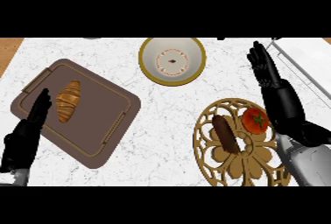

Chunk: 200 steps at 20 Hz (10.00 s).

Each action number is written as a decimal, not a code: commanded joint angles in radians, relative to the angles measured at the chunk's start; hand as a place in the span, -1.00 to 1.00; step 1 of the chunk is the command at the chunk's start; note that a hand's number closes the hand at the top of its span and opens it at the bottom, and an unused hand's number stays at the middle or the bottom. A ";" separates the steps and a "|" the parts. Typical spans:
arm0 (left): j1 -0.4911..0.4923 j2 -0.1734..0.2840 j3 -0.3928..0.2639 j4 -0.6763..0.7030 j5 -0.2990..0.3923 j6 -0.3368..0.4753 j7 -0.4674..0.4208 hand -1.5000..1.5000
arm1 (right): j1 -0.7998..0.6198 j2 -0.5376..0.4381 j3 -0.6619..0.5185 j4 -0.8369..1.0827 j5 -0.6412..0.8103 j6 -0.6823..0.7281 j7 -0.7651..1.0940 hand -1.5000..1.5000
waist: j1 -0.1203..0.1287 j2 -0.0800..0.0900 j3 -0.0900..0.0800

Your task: Pick the sweet potato from the placemat and place it in the tiered shelf

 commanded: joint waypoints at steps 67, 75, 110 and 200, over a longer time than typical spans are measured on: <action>-0.172 -0.301 -0.055 0.116 -0.068 -0.172 -0.038 0.00 | -0.077 0.221 0.488 -0.225 1.167 0.690 1.362 -1.00 | 0.017 -0.044 0.005; -0.209 -0.277 0.025 0.140 -0.043 -0.223 -0.025 0.00 | -0.002 0.291 0.469 -0.232 1.276 0.730 1.335 -1.00 | 0.012 -0.045 0.005; -0.206 -0.426 0.091 0.179 -0.201 -0.287 -0.042 0.00 | 0.159 0.363 0.232 0.037 1.580 0.601 0.954 -1.00 | 0.012 -0.043 0.006; -0.193 -0.460 0.112 0.147 -0.242 -0.327 -0.020 0.00 | -0.932 0.112 -0.906 0.783 2.457 0.023 1.410 1.00 | 0.028 -0.036 0.005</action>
